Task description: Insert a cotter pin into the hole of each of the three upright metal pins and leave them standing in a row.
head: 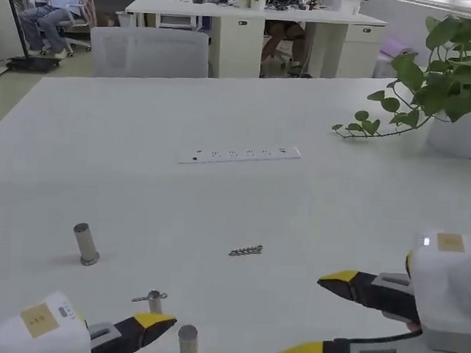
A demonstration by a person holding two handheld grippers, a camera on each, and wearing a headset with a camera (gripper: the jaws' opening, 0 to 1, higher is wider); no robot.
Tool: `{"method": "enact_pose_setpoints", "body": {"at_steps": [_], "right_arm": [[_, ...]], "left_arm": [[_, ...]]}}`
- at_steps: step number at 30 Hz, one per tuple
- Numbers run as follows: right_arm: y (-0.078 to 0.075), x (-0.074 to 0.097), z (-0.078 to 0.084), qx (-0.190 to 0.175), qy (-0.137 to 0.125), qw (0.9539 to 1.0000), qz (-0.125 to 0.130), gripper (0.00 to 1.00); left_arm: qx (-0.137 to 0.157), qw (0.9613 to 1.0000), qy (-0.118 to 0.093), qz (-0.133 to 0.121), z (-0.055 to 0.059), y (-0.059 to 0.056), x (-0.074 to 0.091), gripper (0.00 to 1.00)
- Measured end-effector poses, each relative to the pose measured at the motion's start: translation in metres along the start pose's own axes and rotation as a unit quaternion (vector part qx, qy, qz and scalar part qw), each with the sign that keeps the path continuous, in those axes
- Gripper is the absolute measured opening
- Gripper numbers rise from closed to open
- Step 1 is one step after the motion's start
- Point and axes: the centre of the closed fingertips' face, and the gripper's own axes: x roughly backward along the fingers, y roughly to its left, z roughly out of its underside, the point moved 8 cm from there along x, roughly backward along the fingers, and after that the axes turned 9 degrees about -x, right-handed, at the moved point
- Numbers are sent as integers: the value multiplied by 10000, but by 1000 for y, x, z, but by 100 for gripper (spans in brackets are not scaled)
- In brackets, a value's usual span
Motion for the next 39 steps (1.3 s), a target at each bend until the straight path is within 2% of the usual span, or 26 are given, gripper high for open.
{"method": "enact_pose_setpoints", "body": {"at_steps": [4,10,19,28,35,39], "right_arm": [[-10,-4,-9,101,19,9999,61,59],[-23,-12,-18,280,190,9994,93,49],[-37,-27,-25,512,425,9978,66,38],[-48,-42,-30,758,727,9945,-17,33],[-58,-54,-34,981,965,9905,-78,31],[-65,-63,-38,1127,1069,9878,-88,30]], "left_arm": [[11,10000,-11,-26,0,0,8,39],[91,9998,-82,-177,1,3,18,48],[98,9995,-16,-314,4,6,28,59],[246,9985,18,-482,5,6,37,67],[271,9979,83,-579,8,6,43,75],[299,9969,153,-718,9,9,45,79]]}}
